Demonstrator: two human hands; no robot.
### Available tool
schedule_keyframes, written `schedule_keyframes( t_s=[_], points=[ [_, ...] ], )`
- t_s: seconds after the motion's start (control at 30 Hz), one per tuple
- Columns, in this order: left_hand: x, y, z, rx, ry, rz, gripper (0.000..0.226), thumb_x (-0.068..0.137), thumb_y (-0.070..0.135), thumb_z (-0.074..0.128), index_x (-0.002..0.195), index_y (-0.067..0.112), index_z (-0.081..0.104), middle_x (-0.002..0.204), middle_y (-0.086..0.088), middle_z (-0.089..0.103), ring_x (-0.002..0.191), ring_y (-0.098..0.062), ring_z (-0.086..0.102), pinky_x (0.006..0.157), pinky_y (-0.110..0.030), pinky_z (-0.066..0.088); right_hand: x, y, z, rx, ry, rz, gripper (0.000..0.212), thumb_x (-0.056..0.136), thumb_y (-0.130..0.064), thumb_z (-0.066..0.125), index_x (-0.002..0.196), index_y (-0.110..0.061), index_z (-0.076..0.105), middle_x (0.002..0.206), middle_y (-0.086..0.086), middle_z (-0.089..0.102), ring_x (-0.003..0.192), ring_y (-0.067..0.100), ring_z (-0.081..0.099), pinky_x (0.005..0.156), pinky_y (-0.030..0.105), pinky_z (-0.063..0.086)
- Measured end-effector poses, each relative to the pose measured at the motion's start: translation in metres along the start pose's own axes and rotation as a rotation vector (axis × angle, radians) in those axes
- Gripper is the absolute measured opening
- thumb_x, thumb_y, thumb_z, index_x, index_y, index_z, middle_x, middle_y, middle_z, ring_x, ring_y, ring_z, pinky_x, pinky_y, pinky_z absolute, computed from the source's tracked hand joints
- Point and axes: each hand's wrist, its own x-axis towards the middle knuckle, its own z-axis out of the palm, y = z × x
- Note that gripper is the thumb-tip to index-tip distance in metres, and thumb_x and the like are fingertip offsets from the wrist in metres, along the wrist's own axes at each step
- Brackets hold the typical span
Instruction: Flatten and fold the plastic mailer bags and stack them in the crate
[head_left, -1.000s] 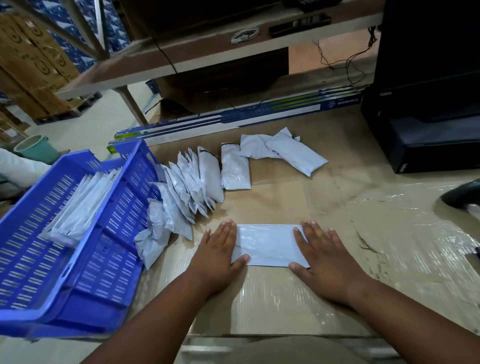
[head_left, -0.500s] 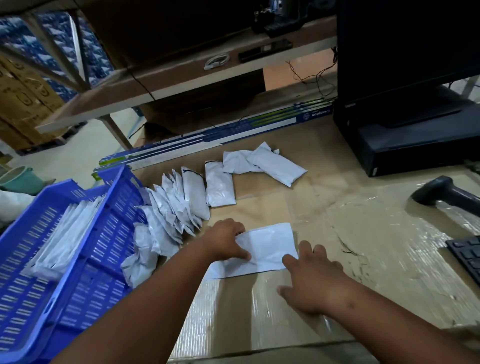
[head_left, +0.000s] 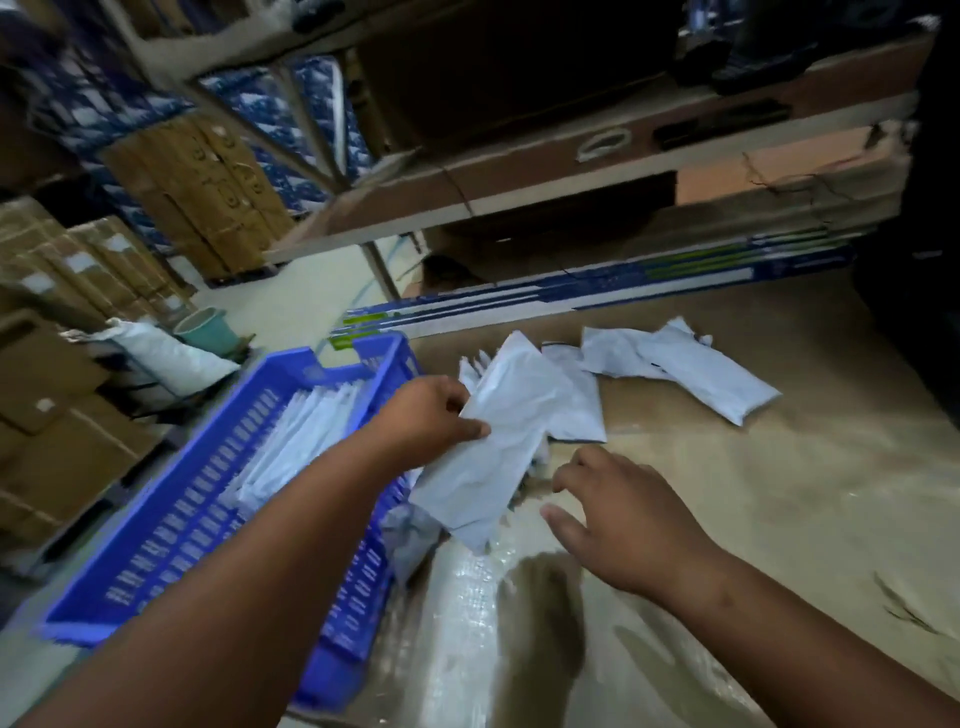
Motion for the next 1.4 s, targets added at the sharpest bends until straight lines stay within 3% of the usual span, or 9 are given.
schedule_keyframes(
  t_s=[0.1,0.17,0.33,0.47,0.63,0.8,1.03,1.2,1.4],
  points=[
    [-0.004,-0.038,-0.058,-0.046,0.083,-0.113,0.018,0.084,0.032,0.088,0.077,0.021,0.075,0.064,0.013,0.069,0.056,0.001,0.061,0.056,-0.023,0.045,0.051,-0.045,-0.005,0.038,0.047,-0.075,0.035,0.094,-0.063,0.045,0.102,-0.033,0.061,0.103,-0.009,0.048,0.096,0.020,0.059,0.078,0.041,0.052],
    [-0.007,-0.064,-0.095,-0.073,0.146,-0.176,0.022,0.084,0.030,0.088,0.073,0.018,0.074,0.056,0.012,0.065,0.050,-0.002,0.057,0.054,-0.023,0.042,0.084,-0.075,-0.007,0.066,0.072,-0.135,0.037,0.095,-0.063,0.046,0.107,-0.033,0.062,0.108,-0.009,0.051,0.101,0.021,0.060,0.081,0.042,0.053],
    [-0.008,-0.131,-0.158,-0.064,0.299,-0.290,0.021,0.081,0.025,0.086,0.080,0.006,0.075,0.069,-0.015,0.074,0.048,-0.018,0.061,0.051,-0.023,0.050,0.149,-0.132,-0.005,0.106,0.108,-0.183,0.027,0.098,-0.060,0.052,0.099,-0.035,0.061,0.101,-0.011,0.054,0.092,0.016,0.062,0.077,0.040,0.052],
    [0.003,-0.181,-0.157,-0.119,0.298,-0.351,0.020,0.082,0.017,0.084,0.077,0.004,0.069,0.064,-0.010,0.066,0.034,-0.006,0.056,0.035,-0.020,0.042,0.176,-0.148,0.010,0.075,0.116,-0.145,0.028,0.097,-0.062,0.050,0.095,-0.036,0.062,0.094,-0.015,0.057,0.086,0.006,0.060,0.075,0.037,0.053],
    [0.040,-0.223,-0.114,-0.180,0.179,-0.337,0.019,0.079,0.013,0.083,0.077,0.007,0.065,0.067,-0.009,0.063,0.051,-0.020,0.067,0.043,-0.028,0.055,0.185,-0.155,0.031,0.048,0.047,-0.067,0.022,0.099,-0.058,0.055,0.091,-0.039,0.063,0.092,-0.020,0.059,0.083,-0.002,0.059,0.068,0.026,0.047],
    [0.078,-0.233,-0.065,-0.088,0.030,-0.283,0.021,0.074,0.022,0.085,0.080,0.008,0.071,0.070,-0.008,0.071,0.062,-0.023,0.073,0.058,-0.036,0.064,0.190,-0.156,0.047,0.061,0.055,0.028,0.024,0.099,-0.055,0.056,0.086,-0.037,0.064,0.088,-0.019,0.064,0.080,0.002,0.061,0.072,0.035,0.054],
    [0.101,-0.244,-0.027,0.149,0.031,-0.213,0.020,0.081,0.031,0.074,0.081,0.021,0.057,0.078,0.005,0.053,0.094,-0.025,0.070,0.068,-0.030,0.046,0.182,-0.139,0.066,0.004,0.067,0.146,0.035,0.098,-0.057,0.058,0.072,-0.033,0.056,0.072,-0.013,0.060,0.070,0.005,0.057,0.064,0.038,0.051],
    [0.098,-0.235,-0.030,0.203,0.128,-0.124,0.029,0.088,0.049,0.070,0.089,0.024,0.057,0.094,0.003,0.059,0.098,-0.025,0.066,0.070,-0.032,0.045,0.170,-0.128,0.073,0.022,-0.110,0.183,0.022,0.097,-0.054,0.061,0.094,-0.034,0.053,0.098,-0.012,0.048,0.094,0.011,0.050,0.080,0.033,0.044],
    [0.081,-0.207,-0.052,0.211,0.213,-0.034,0.028,0.084,0.037,0.065,0.069,0.019,0.051,0.071,0.003,0.054,0.075,-0.027,0.059,0.055,-0.030,0.035,0.158,-0.111,0.078,0.038,0.007,0.254,0.034,0.099,-0.051,0.057,0.076,-0.027,0.050,0.082,-0.006,0.056,0.075,0.011,0.055,0.070,0.039,0.048]
  ],
)
